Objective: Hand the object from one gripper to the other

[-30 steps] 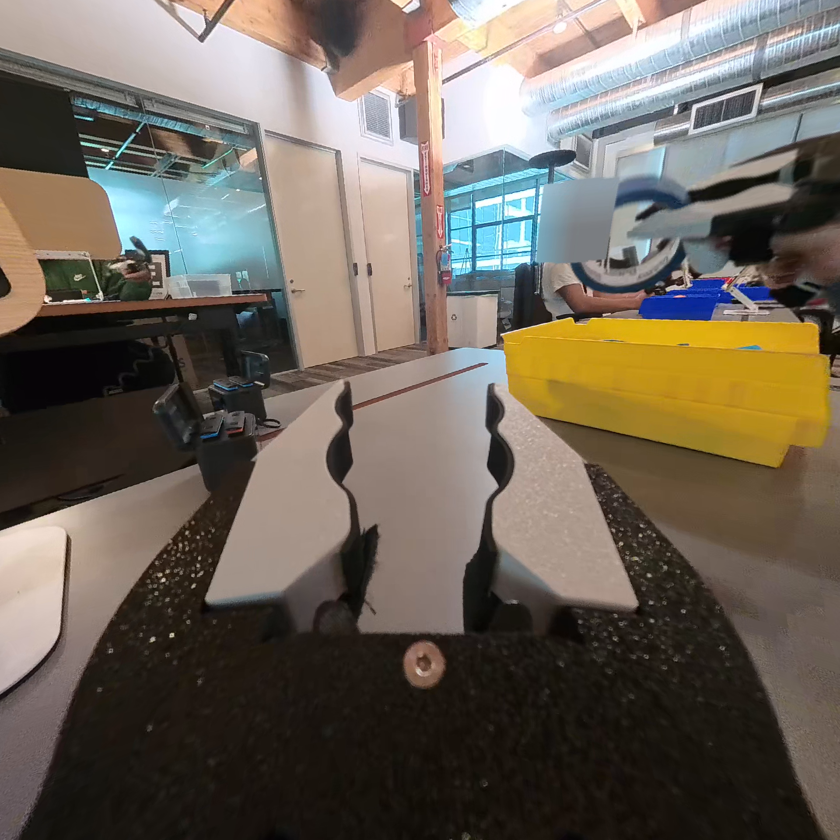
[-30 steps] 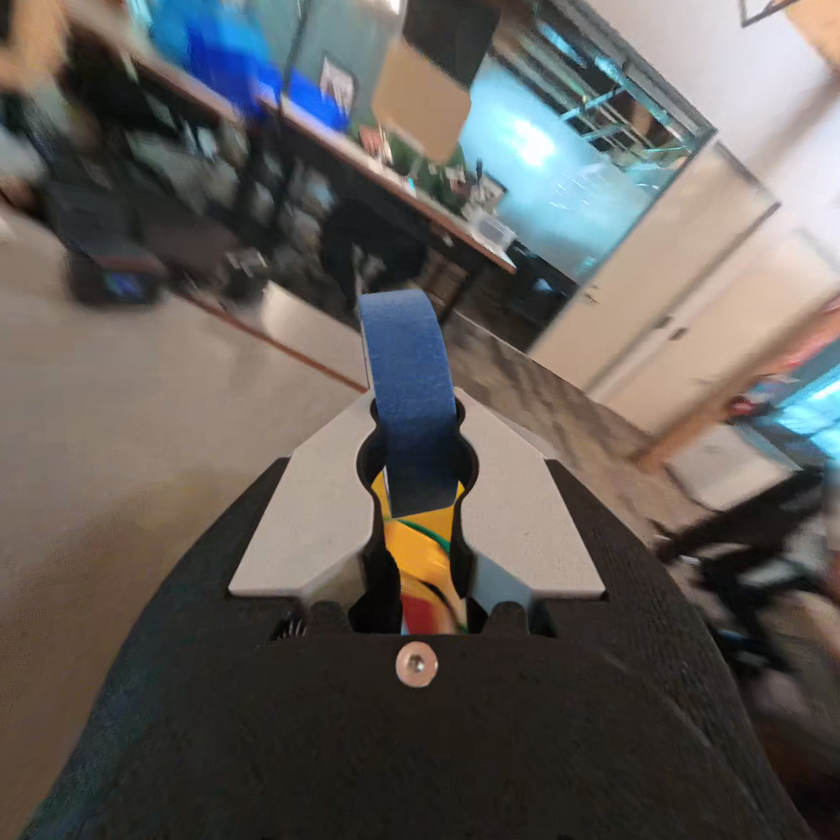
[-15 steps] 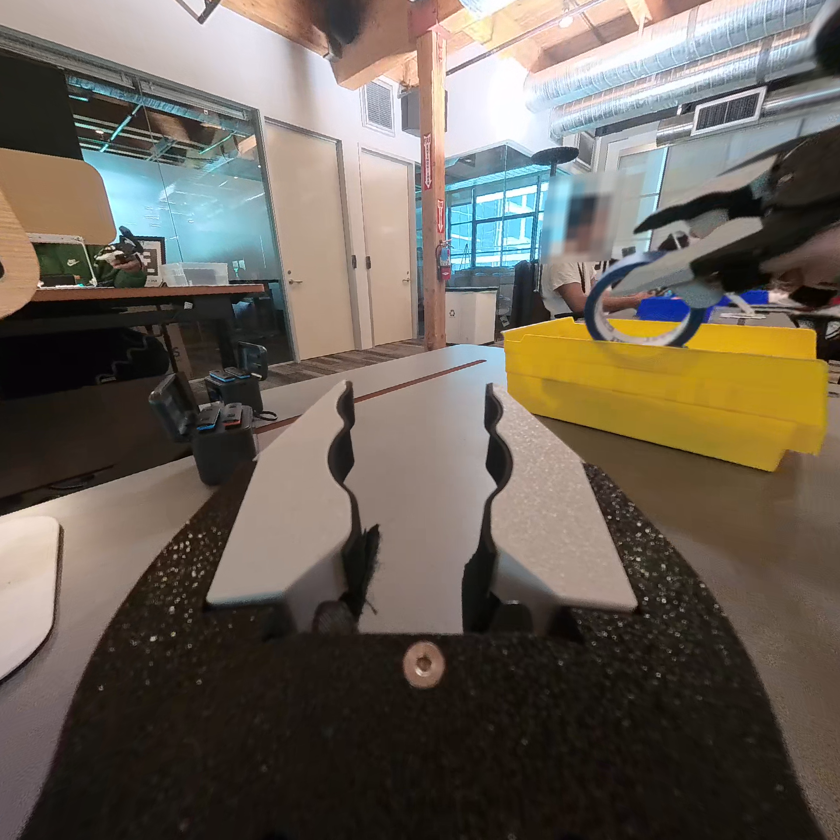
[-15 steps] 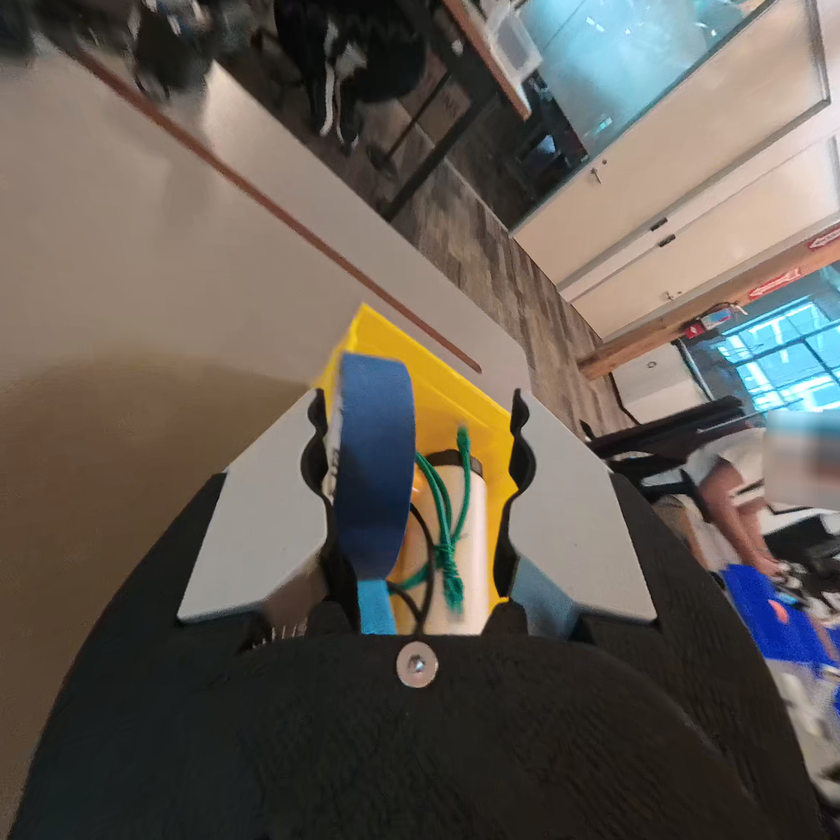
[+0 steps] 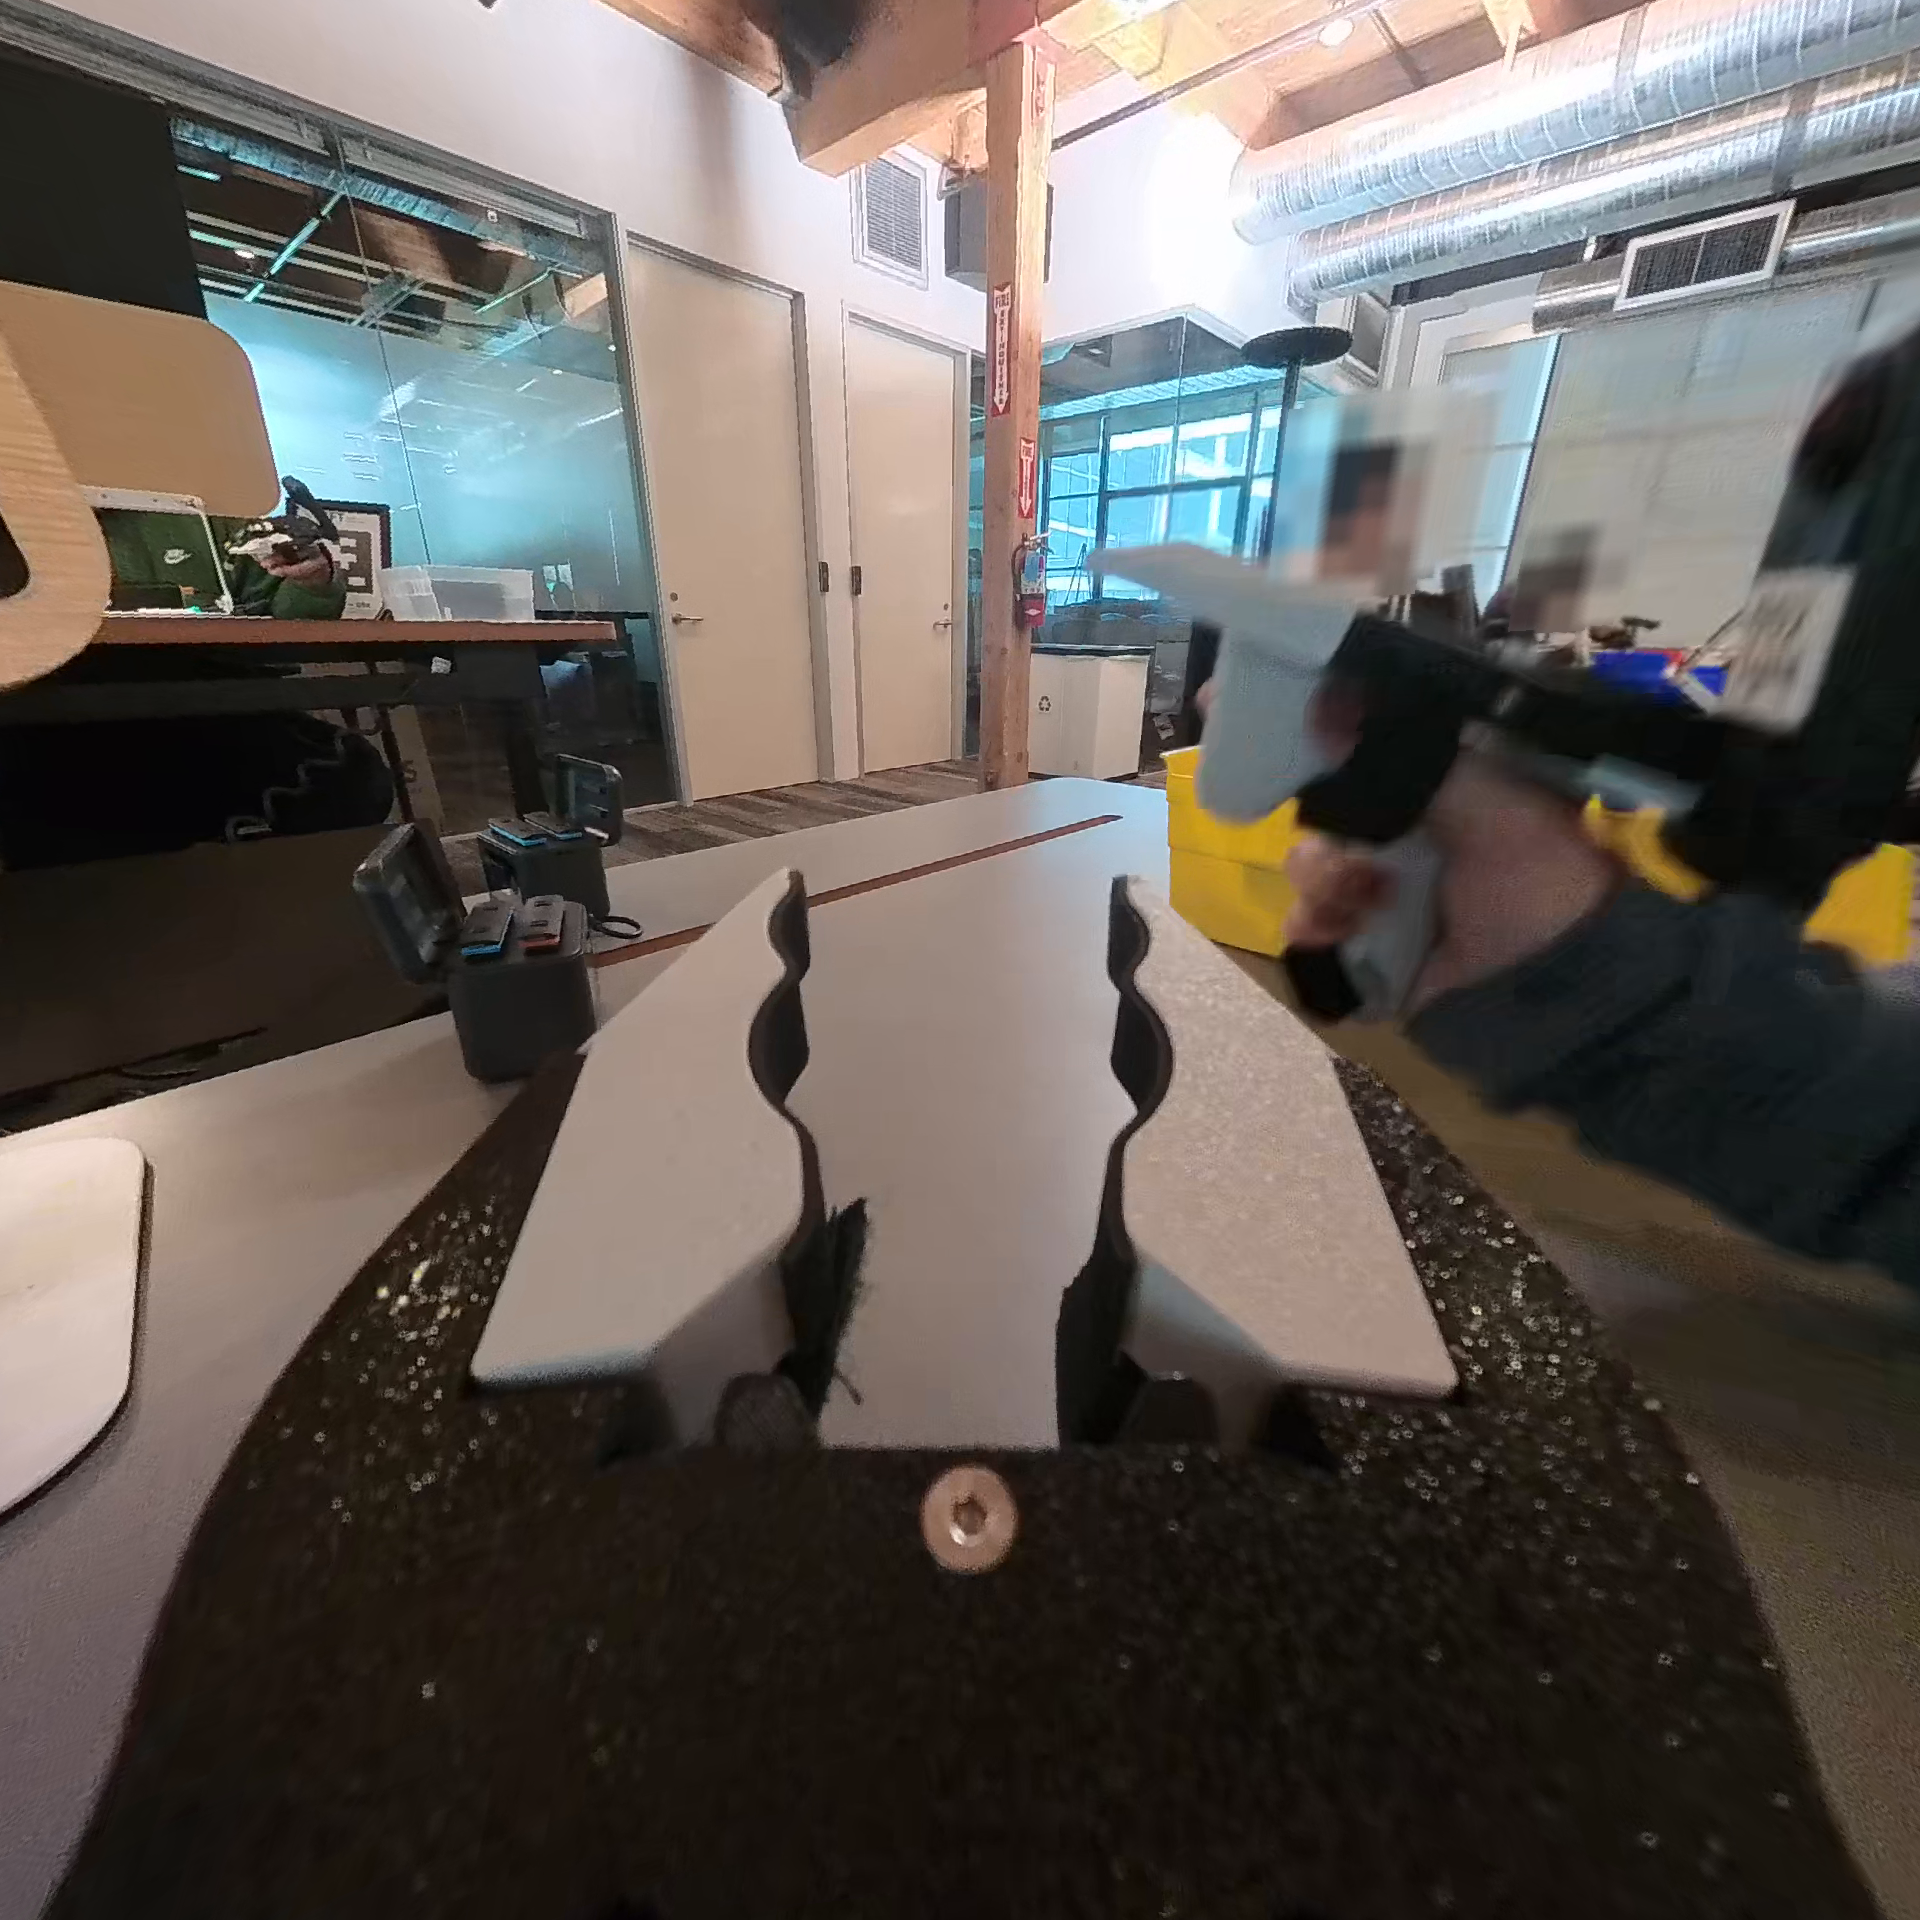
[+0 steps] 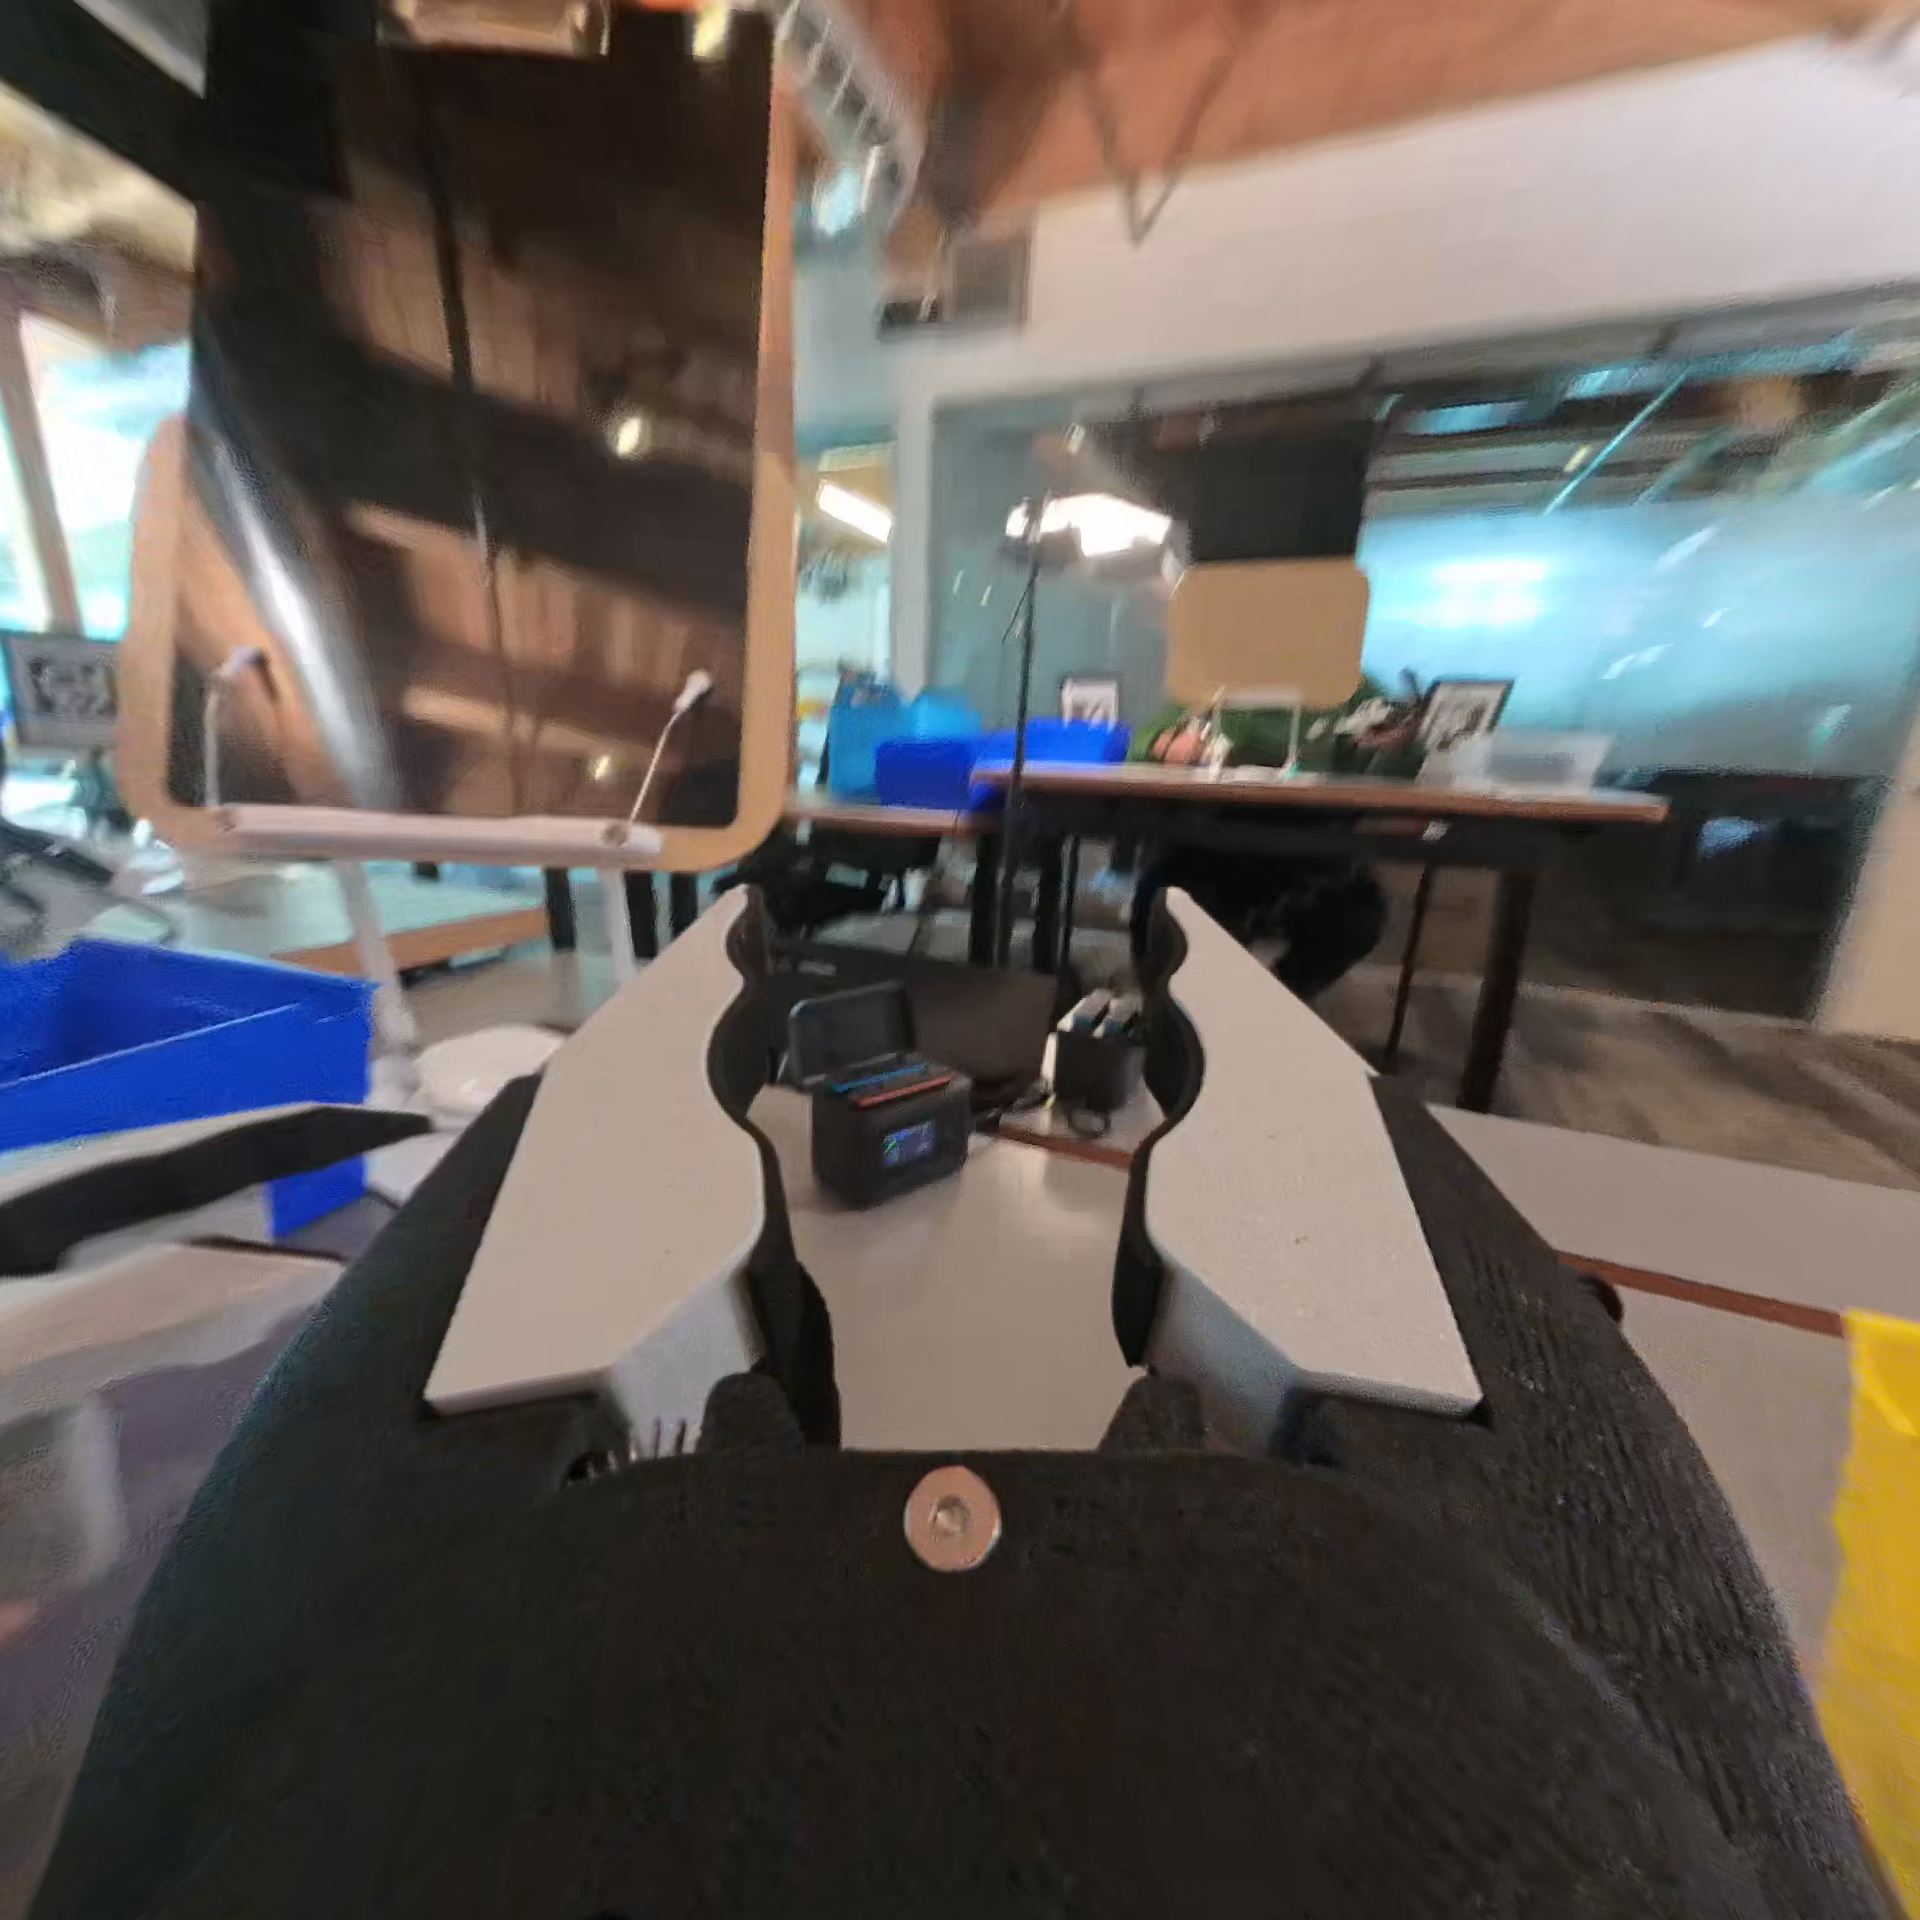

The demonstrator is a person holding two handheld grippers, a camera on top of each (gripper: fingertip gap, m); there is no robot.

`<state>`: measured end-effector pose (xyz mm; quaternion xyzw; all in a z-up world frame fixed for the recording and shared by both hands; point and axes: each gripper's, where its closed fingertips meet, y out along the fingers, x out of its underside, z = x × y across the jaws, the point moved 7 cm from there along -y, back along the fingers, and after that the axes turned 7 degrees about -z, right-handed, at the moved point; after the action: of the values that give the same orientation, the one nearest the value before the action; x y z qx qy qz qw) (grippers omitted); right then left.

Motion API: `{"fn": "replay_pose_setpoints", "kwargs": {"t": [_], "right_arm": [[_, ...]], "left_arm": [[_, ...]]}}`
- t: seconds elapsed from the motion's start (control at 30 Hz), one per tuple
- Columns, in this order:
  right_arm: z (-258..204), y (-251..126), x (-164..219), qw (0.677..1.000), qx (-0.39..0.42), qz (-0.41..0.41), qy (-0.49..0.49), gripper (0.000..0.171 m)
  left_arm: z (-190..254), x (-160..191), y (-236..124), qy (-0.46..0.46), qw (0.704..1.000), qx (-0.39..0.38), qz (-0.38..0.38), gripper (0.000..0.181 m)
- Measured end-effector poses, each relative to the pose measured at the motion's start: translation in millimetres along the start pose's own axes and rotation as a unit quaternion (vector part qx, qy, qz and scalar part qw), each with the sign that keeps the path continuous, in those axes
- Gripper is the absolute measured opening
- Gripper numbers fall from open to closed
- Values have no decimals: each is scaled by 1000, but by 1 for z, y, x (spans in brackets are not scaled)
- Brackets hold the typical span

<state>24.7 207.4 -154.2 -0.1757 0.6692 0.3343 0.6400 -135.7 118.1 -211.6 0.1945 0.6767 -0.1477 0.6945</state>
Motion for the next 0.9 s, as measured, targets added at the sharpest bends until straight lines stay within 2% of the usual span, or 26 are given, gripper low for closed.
{"fn": "replay_pose_setpoints", "kwargs": {"t": [0.1, 0.17, 0.27, 0.33, 0.4, 0.5, 0.6, 0.67, 0.7, 0.73, 0.83, 0.9], "right_arm": [[-18, 5, 35, 998, -26, 18, -54, 66], [-39, 5, 45, 989, -85, 18, -124, 66], [-47, 6, 51, 982, -100, 9, -163, 60], [-43, 7, 52, 984, -100, 4, -150, 58], [-39, 6, 53, 986, -99, 2, -137, 58], [-40, 7, 53, 985, -102, 0, -136, 55], [-43, 7, 54, 984, -110, -2, -140, 53], [-44, 7, 54, 984, -116, -2, -132, 52], [-44, 8, 55, 985, -120, -6, -125, 51], [-43, 8, 55, 986, -122, -10, -117, 51], [-39, 9, 56, 988, -118, -19, -98, 51], [-38, 10, 57, 989, -116, -22, -92, 51]], "left_arm": [[1, 0, 0, 2, 1000, 0, -5, 55], [4, 0, 0, 11, 1000, 4, -15, 55], [13, -8, -2, 59, 998, 10, -31, 50], [23, -24, -10, 66, 998, 15, -14, 46], [34, -48, -23, 33, 999, 35, -2, 43], [37, -83, -62, -13, 998, 63, -3, 43], [3, -104, -107, -23, 997, 35, -72, 46], [-34, -105, -132, -25, 980, -7, -196, 43], [-54, -107, -145, -32, 968, -45, -244, 45], [-67, -110, -156, -35, 958, -50, -280, 45], [-113, -108, -188, 6, 905, -120, -407, 39], [-138, -101, -208, 57, 863, -141, -482, 33]]}}
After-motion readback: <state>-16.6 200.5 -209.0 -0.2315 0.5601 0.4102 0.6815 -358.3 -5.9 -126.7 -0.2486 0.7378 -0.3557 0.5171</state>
